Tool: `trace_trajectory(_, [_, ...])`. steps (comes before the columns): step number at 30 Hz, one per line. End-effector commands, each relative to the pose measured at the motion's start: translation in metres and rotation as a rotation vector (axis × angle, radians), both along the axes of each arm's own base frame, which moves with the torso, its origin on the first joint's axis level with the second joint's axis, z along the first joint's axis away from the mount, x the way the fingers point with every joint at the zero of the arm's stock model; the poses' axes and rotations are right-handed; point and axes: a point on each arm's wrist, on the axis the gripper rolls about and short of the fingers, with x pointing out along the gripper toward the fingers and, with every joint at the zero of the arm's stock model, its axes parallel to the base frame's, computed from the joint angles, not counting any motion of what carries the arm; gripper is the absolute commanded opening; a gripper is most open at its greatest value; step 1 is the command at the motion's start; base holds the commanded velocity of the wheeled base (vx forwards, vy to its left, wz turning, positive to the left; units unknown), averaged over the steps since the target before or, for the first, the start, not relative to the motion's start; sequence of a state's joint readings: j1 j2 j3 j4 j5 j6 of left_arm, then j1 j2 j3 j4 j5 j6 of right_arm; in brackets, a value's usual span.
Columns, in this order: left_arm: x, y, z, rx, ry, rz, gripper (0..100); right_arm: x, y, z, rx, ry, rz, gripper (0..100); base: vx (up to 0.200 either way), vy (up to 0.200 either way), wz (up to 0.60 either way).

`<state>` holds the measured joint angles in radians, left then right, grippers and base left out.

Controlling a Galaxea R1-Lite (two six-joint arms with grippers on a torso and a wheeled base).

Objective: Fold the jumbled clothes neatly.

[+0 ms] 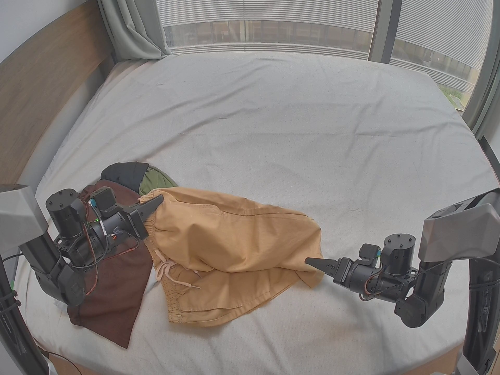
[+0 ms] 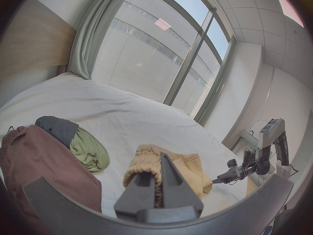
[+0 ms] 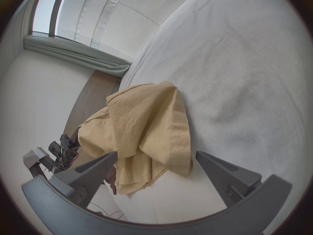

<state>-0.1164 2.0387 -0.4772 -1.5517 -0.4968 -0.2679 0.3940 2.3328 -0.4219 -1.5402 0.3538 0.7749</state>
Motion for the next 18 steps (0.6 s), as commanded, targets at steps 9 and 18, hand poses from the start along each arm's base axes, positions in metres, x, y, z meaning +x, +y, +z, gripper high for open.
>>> trace_trajectory(9, [0.000,0.000,0.000,-0.002,0.001,0.000,0,-0.004,0.004,0.017,0.051,-0.018,0.010,100,0.000,0.000,0.00])
trace_trajectory(18, [0.001,0.000,0.000,-0.002,0.001,0.000,0,-0.006,0.004,0.026,0.063,-0.038,0.021,100,0.000,0.000,0.00])
